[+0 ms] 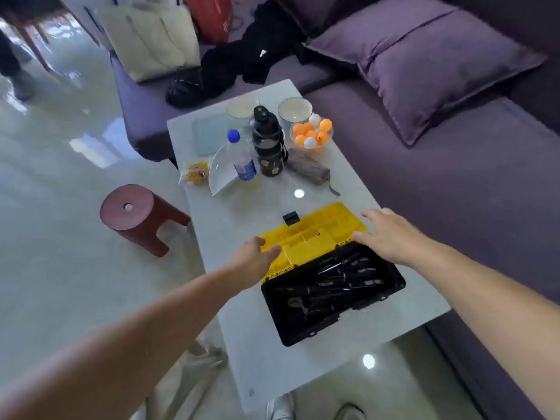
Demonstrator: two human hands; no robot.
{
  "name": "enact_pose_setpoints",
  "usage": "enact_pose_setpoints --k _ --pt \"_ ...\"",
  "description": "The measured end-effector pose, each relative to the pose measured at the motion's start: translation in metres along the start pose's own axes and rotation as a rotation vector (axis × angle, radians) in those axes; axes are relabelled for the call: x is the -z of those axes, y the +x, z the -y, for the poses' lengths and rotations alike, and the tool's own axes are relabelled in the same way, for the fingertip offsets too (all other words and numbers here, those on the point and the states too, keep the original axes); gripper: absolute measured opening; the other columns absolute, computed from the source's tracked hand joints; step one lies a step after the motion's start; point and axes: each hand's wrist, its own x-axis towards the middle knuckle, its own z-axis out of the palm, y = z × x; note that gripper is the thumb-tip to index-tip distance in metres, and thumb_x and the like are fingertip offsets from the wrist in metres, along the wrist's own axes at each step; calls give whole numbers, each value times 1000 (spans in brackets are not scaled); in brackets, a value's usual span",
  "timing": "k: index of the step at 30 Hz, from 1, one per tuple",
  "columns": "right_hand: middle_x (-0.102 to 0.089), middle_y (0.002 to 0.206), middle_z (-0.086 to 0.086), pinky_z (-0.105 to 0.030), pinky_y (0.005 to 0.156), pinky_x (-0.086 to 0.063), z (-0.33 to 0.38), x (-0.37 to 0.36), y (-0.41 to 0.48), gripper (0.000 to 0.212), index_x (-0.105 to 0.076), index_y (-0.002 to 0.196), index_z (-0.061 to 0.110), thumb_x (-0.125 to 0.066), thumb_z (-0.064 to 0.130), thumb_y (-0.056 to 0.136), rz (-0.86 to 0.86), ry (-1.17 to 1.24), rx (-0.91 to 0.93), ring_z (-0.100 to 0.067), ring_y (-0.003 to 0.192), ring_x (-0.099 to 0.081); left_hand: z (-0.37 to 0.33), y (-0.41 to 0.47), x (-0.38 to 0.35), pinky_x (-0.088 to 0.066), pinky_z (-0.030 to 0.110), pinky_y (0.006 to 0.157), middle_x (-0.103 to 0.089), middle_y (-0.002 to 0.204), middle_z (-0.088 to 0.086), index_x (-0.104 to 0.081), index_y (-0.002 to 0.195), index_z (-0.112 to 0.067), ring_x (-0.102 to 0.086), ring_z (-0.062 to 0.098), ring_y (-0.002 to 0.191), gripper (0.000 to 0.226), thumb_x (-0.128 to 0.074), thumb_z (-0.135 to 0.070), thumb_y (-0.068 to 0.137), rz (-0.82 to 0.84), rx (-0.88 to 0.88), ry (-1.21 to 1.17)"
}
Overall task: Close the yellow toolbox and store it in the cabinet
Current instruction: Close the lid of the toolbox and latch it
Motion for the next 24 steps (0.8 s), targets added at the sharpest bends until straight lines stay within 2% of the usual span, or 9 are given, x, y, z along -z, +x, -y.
enact_pose_setpoints --k 3,6,11,12,15,17,19,22,24 --pt "-35 148 -16 -47 97 -36 -18 -29 54 65 -31 143 18 -50 49 90 -5 -13 -48 -37 129 -39 26 48 -16 -39 40 93 -45 140 13 -31 144 -13 -49 30 118 62 -45 -48 95 -58 119 -39" --pt "-39 146 -20 -45 98 -36 -31 -57 91 66 -33 143 14 -51 49 90 23 8 -58 -39 129 -40 47 79 -32 -41 41 90 -51 123 11 -37 137 -11 -50 29 108 61 -52 -49 91 -45 268 -192" --pt "-50 137 -20 -38 85 -36 -35 -81 127 59 -45 132 9 -55 46 88 -8 144 -85 -37 122 -46 51 105 -47 -43 49 103 -53 138 8 -46 134 -21 -55 32 120 58 -61 -46 85 -31 316 -682" --pt "-50 136 -20 -38 84 -36 -33 -82 131 61 -45 132 8 -56 46 87 -26 184 -104 -37 122 -46 51 107 -47 -48 46 97 -56 134 8 -47 134 -22 -60 31 114 55 -60 -45 85 -44 316 -739" --pt "-39 147 -17 -43 99 -34 -31 -73 140 72 -34 142 8 -57 47 86 -86 352 -190 -36 131 -38 40 106 -35 -54 27 54 -68 99 4 -53 118 -25 -70 20 71 34 -53 -44 90 -59 279 -821" --pt "-37 149 -16 -46 103 -32 -30 -62 143 71 -33 142 9 -56 46 86 -141 461 -209 -35 133 -36 29 104 -23 -51 25 44 -66 88 2 -51 114 -25 -66 17 64 30 -49 -46 93 -102 251 -850" --pt "-36 150 -14 -47 104 -32 -29 -50 142 71 -33 142 9 -55 46 87 -180 530 -208 -34 133 -35 19 98 -11 -49 32 56 -63 102 5 -48 126 -23 -63 20 75 42 -44 -51 95 -123 224 -881" --pt "-37 150 -12 -48 106 -32 -26 -36 133 70 -33 142 10 -52 47 87 -186 581 -187 -32 133 -36 14 88 4 -44 40 87 -54 136 12 -39 142 -16 -58 30 110 65 -38 -59 93 -155 237 -917" --pt "-42 147 -11 -51 106 -33 -25 -30 123 69 -37 141 13 -50 49 85 -163 603 -174 -32 131 -40 13 79 11 -37 45 105 -47 144 14 -36 145 -16 -48 32 127 71 -34 -63 92 -147 235 -913"
